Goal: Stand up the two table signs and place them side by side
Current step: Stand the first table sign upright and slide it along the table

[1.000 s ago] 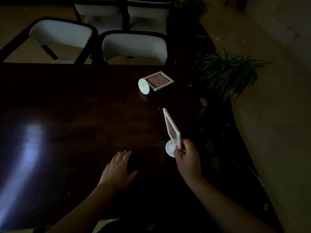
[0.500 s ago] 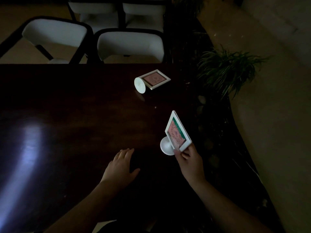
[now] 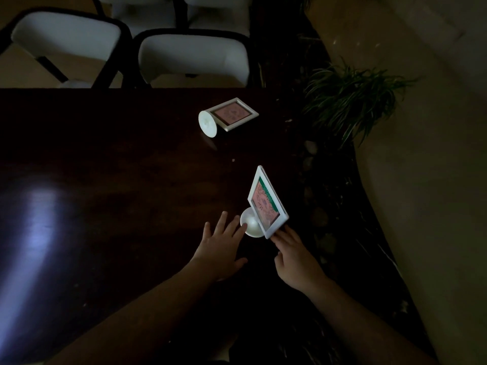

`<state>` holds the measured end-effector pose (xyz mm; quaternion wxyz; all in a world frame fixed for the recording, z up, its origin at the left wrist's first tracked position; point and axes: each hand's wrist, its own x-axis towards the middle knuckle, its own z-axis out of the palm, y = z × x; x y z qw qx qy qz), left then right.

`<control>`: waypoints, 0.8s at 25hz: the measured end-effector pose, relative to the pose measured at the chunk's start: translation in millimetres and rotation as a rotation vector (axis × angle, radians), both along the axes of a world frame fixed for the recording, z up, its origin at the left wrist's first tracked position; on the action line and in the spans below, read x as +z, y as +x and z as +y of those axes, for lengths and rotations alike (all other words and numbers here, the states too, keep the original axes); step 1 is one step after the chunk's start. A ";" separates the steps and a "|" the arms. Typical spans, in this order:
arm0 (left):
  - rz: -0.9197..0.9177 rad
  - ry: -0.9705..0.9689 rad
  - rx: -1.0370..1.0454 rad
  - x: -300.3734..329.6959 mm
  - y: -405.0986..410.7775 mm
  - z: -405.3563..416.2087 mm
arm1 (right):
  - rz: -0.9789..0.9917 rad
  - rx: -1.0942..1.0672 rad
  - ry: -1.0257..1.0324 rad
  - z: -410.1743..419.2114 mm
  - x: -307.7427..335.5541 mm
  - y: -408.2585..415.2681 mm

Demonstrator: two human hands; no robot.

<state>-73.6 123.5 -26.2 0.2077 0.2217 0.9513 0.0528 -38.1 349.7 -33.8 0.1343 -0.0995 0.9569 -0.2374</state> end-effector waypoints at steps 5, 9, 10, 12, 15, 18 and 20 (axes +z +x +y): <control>-0.001 -0.075 -0.064 -8.4 0.4 13.1 | 0.057 0.153 0.116 -0.7 -1.0 -4.8; -0.005 -0.110 -0.069 -14.7 2.1 15.0 | 0.016 0.238 0.192 1.4 -3.3 -13.1; -0.006 -0.112 -0.065 -15.5 2.4 15.5 | 0.015 0.251 0.204 1.5 -3.3 -14.7; -0.008 -0.113 -0.042 -17.4 3.3 17.3 | 0.020 0.275 0.222 2.5 -3.8 -18.1; -0.011 -0.119 -0.008 -20.4 5.9 20.0 | 0.019 0.291 0.231 4.8 -4.4 -20.4; -0.014 -0.131 0.024 -22.8 10.0 22.8 | 0.007 0.304 0.224 6.2 -4.6 -20.1; -0.026 -0.138 0.048 -22.7 12.2 25.9 | -0.008 0.311 0.212 7.2 -4.9 -21.1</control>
